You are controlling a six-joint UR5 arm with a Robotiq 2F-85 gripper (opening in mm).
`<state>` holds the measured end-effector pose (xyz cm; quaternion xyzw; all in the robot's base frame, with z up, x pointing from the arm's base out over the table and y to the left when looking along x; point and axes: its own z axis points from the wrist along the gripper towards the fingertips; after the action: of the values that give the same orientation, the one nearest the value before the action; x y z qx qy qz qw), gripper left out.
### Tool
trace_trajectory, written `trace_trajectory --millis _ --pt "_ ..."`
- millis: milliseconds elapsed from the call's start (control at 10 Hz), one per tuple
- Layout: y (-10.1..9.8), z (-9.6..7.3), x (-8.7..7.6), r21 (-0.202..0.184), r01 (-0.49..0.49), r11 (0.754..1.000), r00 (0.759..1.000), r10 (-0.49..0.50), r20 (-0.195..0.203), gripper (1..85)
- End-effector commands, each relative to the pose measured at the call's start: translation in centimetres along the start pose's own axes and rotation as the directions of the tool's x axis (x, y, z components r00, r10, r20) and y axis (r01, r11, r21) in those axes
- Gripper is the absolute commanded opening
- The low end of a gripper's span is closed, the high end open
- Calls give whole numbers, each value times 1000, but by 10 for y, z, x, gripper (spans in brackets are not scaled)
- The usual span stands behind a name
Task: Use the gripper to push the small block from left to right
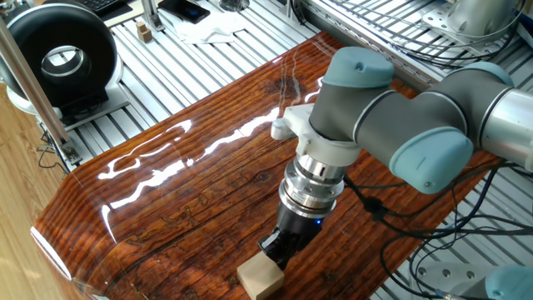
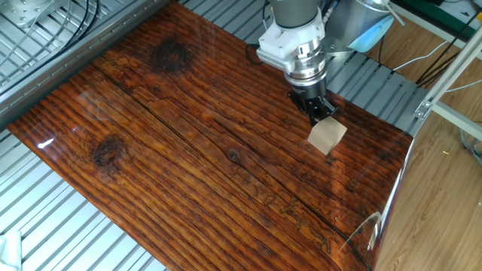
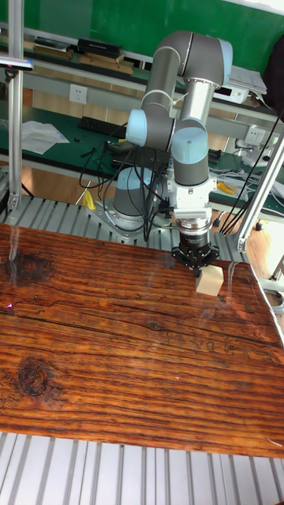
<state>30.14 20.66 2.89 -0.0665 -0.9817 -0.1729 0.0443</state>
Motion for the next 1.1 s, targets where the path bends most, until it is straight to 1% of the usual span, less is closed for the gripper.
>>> trace_trajectory --millis 0,100,300,400,500,600,1000 --pt "12 2 -3 -37 -6 999 1000 6 6 10" --pt "13 2 -3 -39 -6 999 1000 6 7 10" --pt "20 2 -4 -58 -3 998 1000 4 10 10" --pt "21 1 -3 -61 -3 998 1000 3 10 10" --pt "25 1 -3 -67 -4 998 1000 5 10 10" --pt "33 2 -3 -81 -8 997 1000 9 12 10" --pt "45 8 -7 -90 -18 996 999 20 24 10"
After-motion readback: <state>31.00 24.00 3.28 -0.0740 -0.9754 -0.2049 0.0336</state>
